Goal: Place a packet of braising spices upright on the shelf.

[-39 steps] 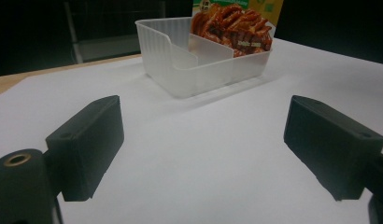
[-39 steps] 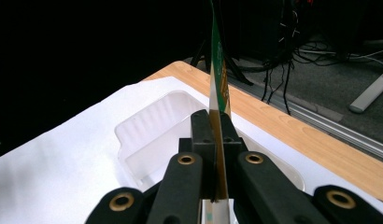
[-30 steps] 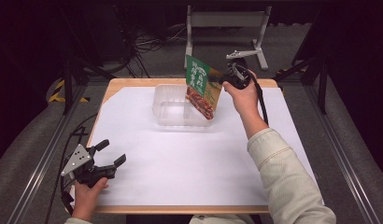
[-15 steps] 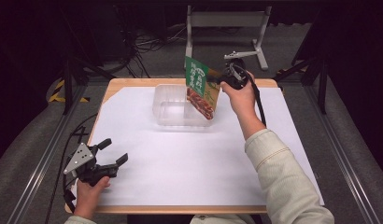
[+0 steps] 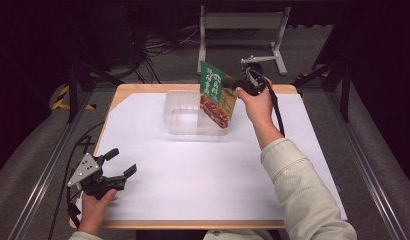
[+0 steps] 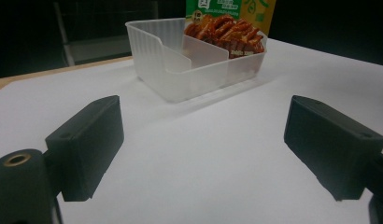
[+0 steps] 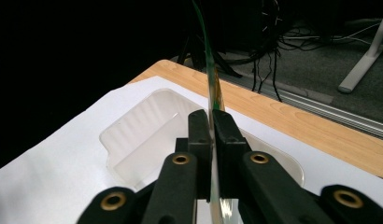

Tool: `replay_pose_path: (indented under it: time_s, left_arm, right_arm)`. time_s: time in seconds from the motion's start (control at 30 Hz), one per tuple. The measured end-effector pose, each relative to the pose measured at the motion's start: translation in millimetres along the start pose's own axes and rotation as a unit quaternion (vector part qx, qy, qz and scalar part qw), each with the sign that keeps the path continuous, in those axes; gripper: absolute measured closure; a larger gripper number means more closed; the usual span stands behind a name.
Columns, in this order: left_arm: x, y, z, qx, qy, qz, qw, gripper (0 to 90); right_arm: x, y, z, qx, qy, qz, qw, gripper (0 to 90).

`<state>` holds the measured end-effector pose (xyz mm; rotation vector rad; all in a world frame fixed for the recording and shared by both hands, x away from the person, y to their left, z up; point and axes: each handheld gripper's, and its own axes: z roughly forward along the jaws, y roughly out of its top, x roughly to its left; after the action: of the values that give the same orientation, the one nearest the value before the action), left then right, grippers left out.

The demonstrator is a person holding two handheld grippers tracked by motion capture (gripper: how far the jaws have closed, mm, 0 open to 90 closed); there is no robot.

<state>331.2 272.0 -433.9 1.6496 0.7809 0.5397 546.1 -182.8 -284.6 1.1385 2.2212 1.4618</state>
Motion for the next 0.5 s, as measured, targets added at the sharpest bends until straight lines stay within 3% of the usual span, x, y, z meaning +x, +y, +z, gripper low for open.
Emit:
replay_pose_path:
  time_s: [0.1,0.3,0.4,0.5]
  left_arm:
    - [0.0,0.0,0.5,0.002,-0.001,0.001,1.0,12.7]
    - [0.0,0.6,2.6,0.002,-0.003,0.0,1.0,12.7]
    - [0.1,1.1,4.6,0.001,-0.006,0.001,1.0,12.7]
    - [0.2,1.5,6.0,0.003,-0.007,0.001,1.0,12.7]
  right_arm:
    - [1.2,0.3,-1.0,-0.002,-0.004,-0.004,1.0,80.3]
    - [3.6,1.6,-8.4,-0.019,-0.011,-0.015,0.9996,63.2]
    - [5.7,2.1,-13.5,-0.026,-0.026,-0.031,0.9989,59.1]
    - [6.7,2.8,-19.2,-0.033,-0.023,-0.035,0.9985,57.2]
